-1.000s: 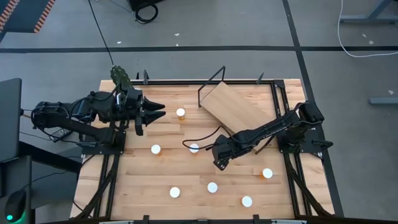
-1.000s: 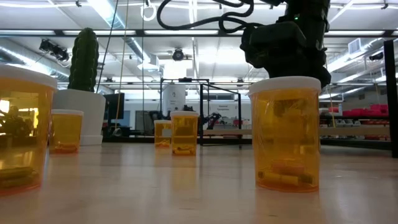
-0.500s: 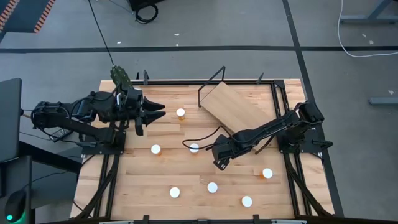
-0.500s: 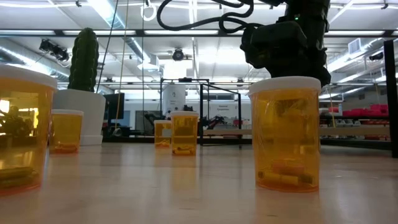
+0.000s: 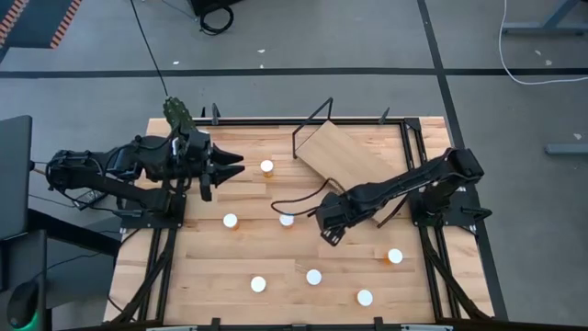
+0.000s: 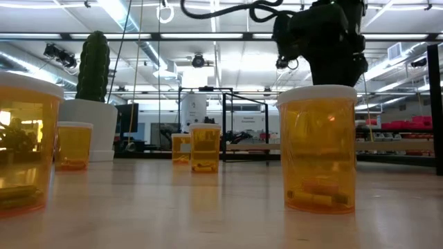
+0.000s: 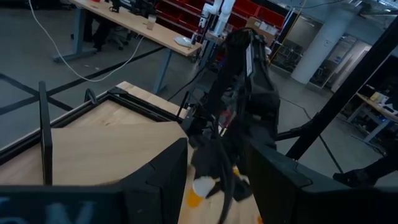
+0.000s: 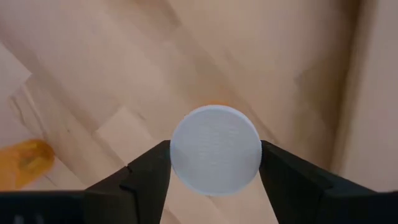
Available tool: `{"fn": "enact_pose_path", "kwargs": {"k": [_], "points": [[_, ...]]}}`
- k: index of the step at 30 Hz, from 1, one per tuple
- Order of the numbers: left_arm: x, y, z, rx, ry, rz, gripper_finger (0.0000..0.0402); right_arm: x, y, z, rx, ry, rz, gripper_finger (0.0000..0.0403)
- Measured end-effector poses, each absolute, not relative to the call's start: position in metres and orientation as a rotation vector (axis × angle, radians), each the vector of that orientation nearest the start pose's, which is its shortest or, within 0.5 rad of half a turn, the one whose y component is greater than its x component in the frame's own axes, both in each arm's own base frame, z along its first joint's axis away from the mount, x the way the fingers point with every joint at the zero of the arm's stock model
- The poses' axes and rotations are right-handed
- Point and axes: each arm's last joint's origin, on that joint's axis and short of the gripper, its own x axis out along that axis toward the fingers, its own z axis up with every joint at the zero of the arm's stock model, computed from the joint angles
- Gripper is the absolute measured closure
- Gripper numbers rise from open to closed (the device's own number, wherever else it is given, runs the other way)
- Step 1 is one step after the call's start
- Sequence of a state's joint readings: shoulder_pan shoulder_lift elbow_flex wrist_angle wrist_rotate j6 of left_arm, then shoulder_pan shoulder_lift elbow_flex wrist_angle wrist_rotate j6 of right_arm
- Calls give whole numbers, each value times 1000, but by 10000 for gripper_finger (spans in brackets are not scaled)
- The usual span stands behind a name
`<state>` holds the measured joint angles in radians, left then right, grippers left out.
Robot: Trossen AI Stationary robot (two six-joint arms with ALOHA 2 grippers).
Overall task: Pick and place medicine bottles onto shelf by color
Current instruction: Put the orange pill bottle to the right on the shelf
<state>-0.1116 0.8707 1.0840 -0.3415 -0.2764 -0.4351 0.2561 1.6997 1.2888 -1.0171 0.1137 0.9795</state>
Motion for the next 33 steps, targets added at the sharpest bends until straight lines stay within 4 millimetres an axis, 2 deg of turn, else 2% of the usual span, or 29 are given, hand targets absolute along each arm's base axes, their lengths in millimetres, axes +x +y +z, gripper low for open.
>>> {"fn": "enact_pose_path", "kwargs": {"k": [5,12,17,22,27,33], "points": [[171,-11,402,-406,100,191,234,290,59,249,539,1279,-635,166],[171,-11,401,-401,120,196,234,257,20,286,514,1177,-814,166],[171,-11,401,-402,119,196,234,236,-5,301,503,1159,-904,166],[171,-11,401,-402,119,196,234,213,-20,291,521,1183,-950,166],[171,-11,401,-402,120,196,234,181,-22,272,561,1216,-978,166],[171,-11,401,-402,119,196,234,151,-23,259,640,1219,-984,166]]}}
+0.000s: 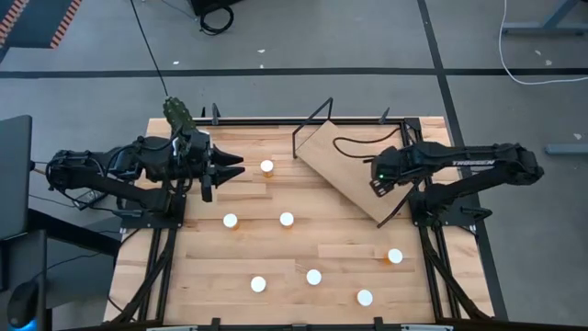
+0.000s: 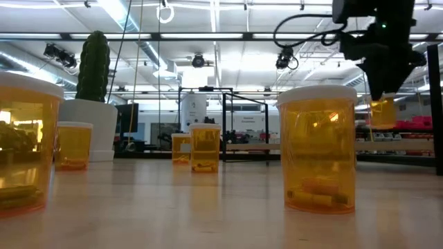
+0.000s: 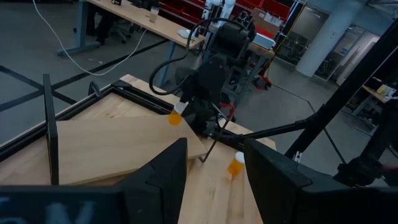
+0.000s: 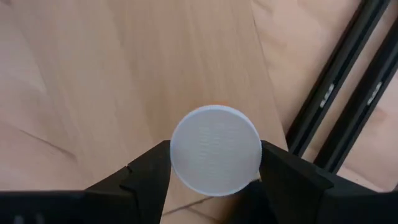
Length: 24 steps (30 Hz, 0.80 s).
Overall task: Pick and place medicine bottles onto shelf by color
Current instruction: Put the orange pill bottle to the right on the shelf
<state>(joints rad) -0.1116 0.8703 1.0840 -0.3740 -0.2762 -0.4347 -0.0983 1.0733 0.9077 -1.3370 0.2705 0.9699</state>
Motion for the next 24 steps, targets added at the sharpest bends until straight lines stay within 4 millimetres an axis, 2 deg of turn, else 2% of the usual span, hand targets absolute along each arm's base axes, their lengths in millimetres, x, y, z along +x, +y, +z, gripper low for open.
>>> {"fn": "enact_pose_path", "kwargs": {"k": [5,16,24], "points": [[171,-11,401,-402,119,196,234,140,-26,251,686,1248,-980,166],[171,-11,401,-403,118,197,234,137,-38,250,585,1301,-930,166],[171,-11,401,-403,117,197,234,135,-48,250,587,1314,-934,166]]}}
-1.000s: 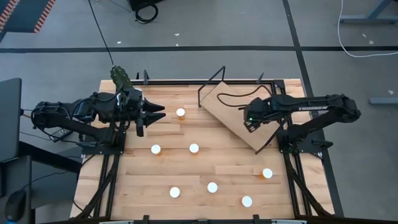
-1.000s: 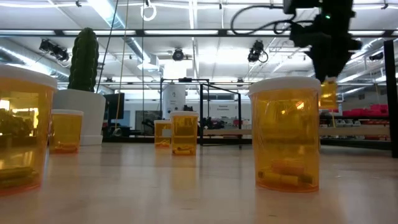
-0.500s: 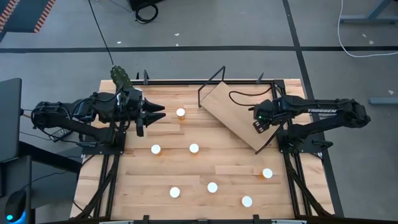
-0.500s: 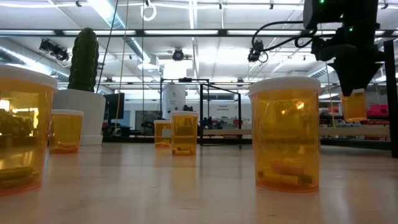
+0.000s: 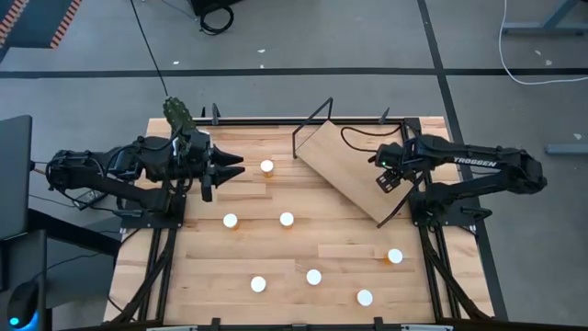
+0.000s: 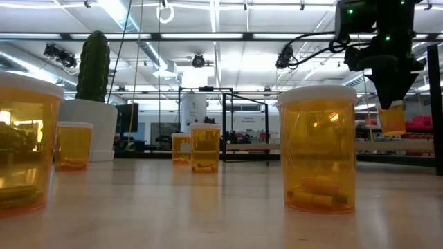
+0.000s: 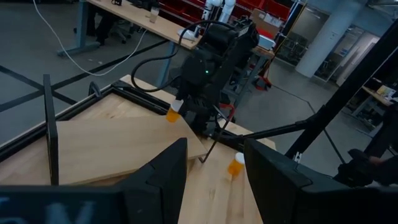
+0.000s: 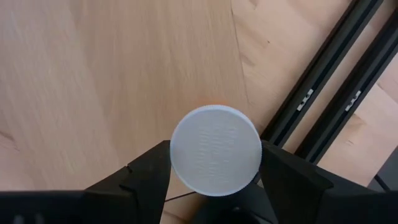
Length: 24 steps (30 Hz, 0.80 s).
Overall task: Pick and place medicine bottles onto shelf by color
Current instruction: Put the orange pill bottle to the right on the shelf
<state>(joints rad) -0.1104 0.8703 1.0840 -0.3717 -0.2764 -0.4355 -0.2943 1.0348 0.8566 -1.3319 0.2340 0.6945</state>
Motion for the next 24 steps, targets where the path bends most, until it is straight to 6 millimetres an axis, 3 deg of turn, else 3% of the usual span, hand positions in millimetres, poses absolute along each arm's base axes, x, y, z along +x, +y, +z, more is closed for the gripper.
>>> {"fn": "enact_pose_path", "kwargs": {"k": [10,18,24], "points": [[171,-11,401,-410,116,197,234,135,-53,250,566,1323,-878,166],[171,-11,401,-410,116,197,234,131,-50,230,591,1396,-819,166],[171,-11,401,-411,116,198,234,131,-50,228,600,1394,-811,166]]}}
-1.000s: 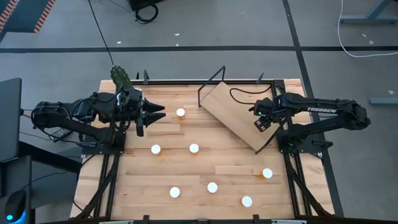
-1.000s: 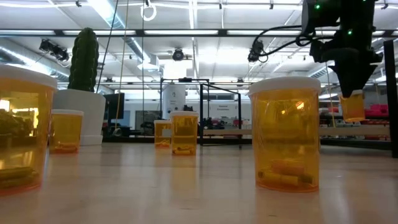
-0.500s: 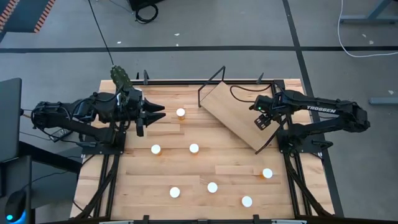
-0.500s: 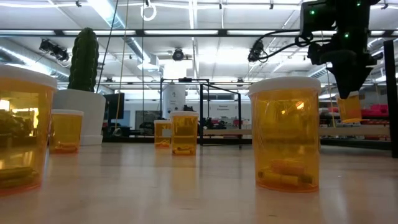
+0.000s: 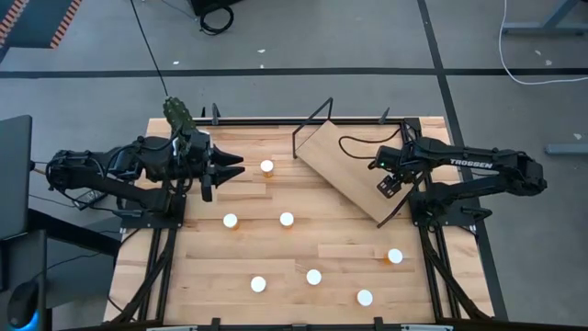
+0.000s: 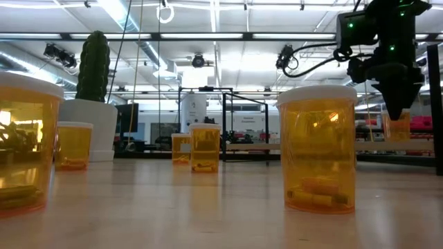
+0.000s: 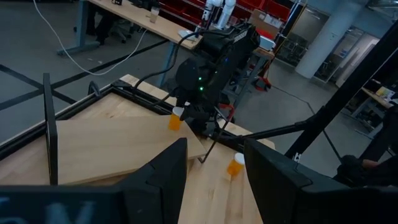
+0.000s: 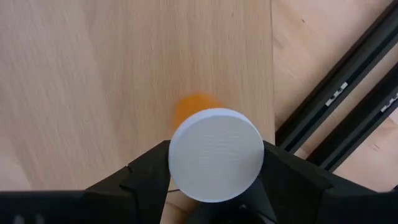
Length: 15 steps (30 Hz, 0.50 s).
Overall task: Pick and place medicine bottles onto shelf by color
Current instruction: Put the orange pill bottle to the right on the shelf
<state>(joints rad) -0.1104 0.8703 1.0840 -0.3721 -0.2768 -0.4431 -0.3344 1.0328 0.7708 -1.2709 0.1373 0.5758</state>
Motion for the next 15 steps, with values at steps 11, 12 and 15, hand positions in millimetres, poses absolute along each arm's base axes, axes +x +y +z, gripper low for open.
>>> {"fn": "enact_pose_path", "kwargs": {"k": [11,12,15], "points": [[171,-11,401,-411,116,197,234,130,-50,228,616,1397,-838,166],[171,-11,401,-411,116,197,234,130,-50,228,618,1398,-840,166],[171,-11,401,-411,116,197,234,129,-49,230,627,1399,-854,166]]}}
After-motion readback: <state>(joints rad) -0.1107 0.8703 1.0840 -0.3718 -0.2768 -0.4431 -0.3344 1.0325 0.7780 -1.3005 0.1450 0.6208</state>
